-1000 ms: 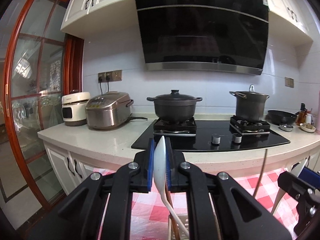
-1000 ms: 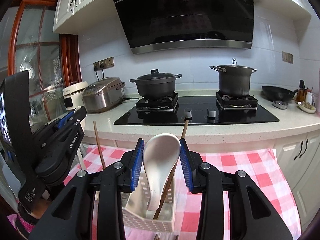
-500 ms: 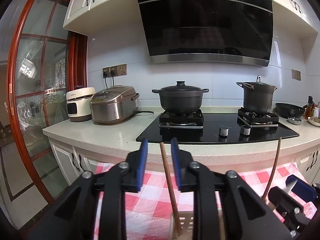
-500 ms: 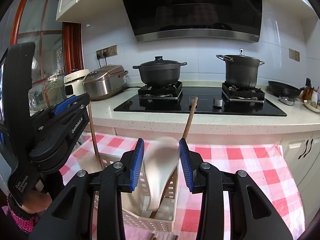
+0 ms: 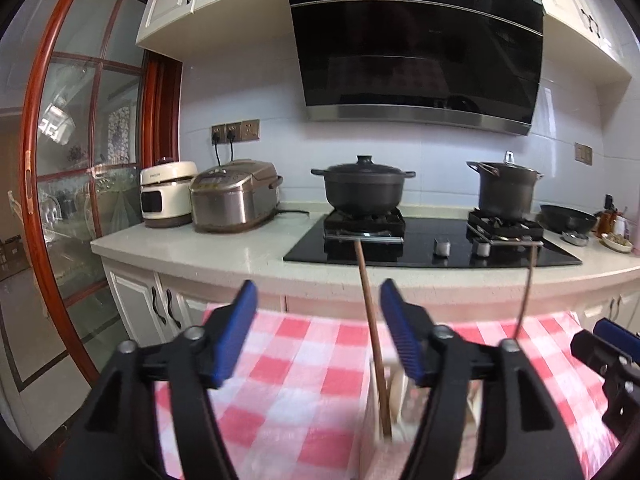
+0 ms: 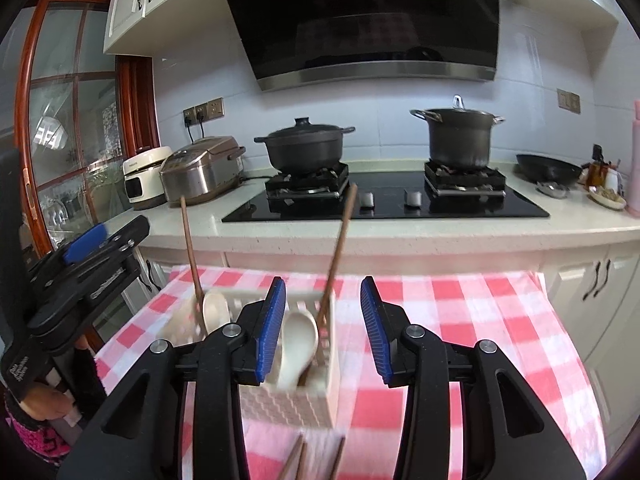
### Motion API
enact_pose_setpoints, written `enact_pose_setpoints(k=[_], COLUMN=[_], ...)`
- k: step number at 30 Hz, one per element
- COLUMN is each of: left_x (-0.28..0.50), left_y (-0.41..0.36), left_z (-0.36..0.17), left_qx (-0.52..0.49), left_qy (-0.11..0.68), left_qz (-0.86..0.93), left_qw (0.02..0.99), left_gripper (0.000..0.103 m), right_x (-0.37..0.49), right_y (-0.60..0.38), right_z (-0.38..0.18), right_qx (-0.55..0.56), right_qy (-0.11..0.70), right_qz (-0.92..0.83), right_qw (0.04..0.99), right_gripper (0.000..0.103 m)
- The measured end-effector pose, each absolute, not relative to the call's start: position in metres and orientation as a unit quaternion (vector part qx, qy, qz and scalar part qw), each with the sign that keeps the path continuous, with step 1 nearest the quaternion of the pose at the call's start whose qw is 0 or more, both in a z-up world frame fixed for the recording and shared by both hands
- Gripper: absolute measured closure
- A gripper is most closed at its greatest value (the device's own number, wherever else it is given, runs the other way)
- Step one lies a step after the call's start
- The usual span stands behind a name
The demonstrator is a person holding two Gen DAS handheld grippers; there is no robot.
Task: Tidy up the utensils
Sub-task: 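Lower the spoons into the basket and open both tools, then move both tools down to the brown chopsticks lying beside the basket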
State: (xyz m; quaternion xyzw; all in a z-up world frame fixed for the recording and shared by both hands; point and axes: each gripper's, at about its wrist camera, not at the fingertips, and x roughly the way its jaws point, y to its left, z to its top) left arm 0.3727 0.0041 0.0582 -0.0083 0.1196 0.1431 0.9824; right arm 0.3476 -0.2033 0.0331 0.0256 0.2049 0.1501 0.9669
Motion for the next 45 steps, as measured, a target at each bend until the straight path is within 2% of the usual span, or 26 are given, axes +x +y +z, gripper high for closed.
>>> enact_pose_setpoints(k=[4,9,24,28,45], left_x=[0.340,0.306,0.266,0.266,0.277], left_y=[0.004,0.002,0.015,0.019,0.030], left_z=[0.040,0.014,-0.067,-0.070,-0.076], left_qx=[-0.009,-0.012,-0.007,-0.016,-0.025], left_qy=[0.140,0.168,0.267,0.273,0.302], left_qz=[0.118,0.099,0.068,0.055,0.046], left_qw=[0.983,0.981,0.961,0.960,0.952], left_gripper=[0.022,0.017,0.016,0.016,0.024], right_x=[0.321,0.297,0.294,0.306,0.339], right_y=[-0.216,-0.224,-0.218,-0.209,-0.179], right_z=[0.009,-0.026,-0.096,-0.104,-0.119], right_qx=[0.033,0.040,0.038,0.019,-0.051], right_qy=[0.230,0.264,0.354,0.376,0.423], right_qz=[0.133,0.115,0.086,0.085,0.090], right_qw=[0.963,0.957,0.930,0.923,0.900], right_gripper=[0.060,0.060,0.061,0.068,0.081])
